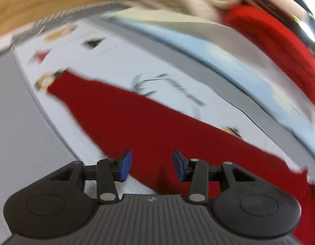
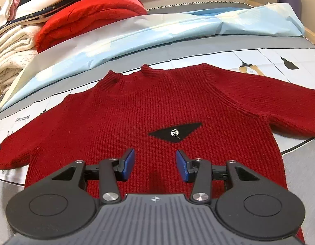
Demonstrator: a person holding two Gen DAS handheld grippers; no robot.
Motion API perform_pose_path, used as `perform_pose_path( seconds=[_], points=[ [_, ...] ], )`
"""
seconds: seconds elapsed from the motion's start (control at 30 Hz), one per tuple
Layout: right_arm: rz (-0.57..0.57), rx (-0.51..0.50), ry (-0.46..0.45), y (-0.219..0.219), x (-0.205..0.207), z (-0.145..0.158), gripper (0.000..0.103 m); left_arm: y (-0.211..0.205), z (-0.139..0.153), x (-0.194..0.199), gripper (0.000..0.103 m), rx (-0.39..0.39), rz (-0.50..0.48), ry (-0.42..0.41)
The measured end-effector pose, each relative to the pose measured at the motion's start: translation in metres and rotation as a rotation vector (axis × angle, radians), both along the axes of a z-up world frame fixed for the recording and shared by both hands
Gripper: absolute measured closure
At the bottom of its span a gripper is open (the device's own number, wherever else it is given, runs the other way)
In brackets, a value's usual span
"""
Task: Fold small clothes
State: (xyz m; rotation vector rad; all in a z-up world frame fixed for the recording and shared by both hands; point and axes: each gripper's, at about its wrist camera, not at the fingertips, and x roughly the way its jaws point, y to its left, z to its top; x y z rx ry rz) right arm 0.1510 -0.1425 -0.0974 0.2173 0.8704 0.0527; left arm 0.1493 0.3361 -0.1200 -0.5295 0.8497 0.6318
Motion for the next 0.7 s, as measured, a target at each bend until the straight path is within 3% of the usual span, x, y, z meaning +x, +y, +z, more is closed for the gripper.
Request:
perform_pose_path(
  seconds=[0.17,0.3,0.37,0.4,0.47,0.53,0.57,0.63,0.7],
  points=[
    [0.000,0.006,-0.001,-0.003,0.005,-0.001,0.058,0.048,-0.033,-0.013,0.055,-0.232,0.147,-0.045],
    [0.000,0.013,0.012,-0.005,0.010,-0.004,0.071,0.056,-0.044,-0.014,0.055,-0.273,0.167,-0.068],
    [0.001,0.021,0.023,-0.005,0.011,-0.007,0.072,0.057,-0.044,-0.011,0.055,-0.270,0.165,-0.072],
    [0.003,0.024,0.027,-0.004,0.012,-0.008,0.072,0.057,-0.044,-0.011,0.063,-0.265,0.165,-0.070],
    [0.009,0.027,0.030,-0.002,0.014,-0.009,0.072,0.055,-0.043,-0.010,0.086,-0.225,0.166,-0.046],
    [0.013,0.031,0.031,-0.002,0.015,-0.008,0.072,0.046,-0.032,-0.008,0.088,-0.140,0.156,-0.067],
    [0.013,0.034,0.031,-0.002,0.015,-0.008,0.072,0.032,-0.017,-0.003,0.089,-0.042,0.108,-0.078],
    [0.011,0.037,0.030,-0.003,0.016,-0.007,0.072,-0.006,0.015,0.009,0.089,0.165,-0.029,-0.128],
    [0.010,0.037,0.029,-0.005,0.016,-0.007,0.072,-0.047,0.040,0.014,0.090,0.260,-0.174,-0.214]
  ],
)
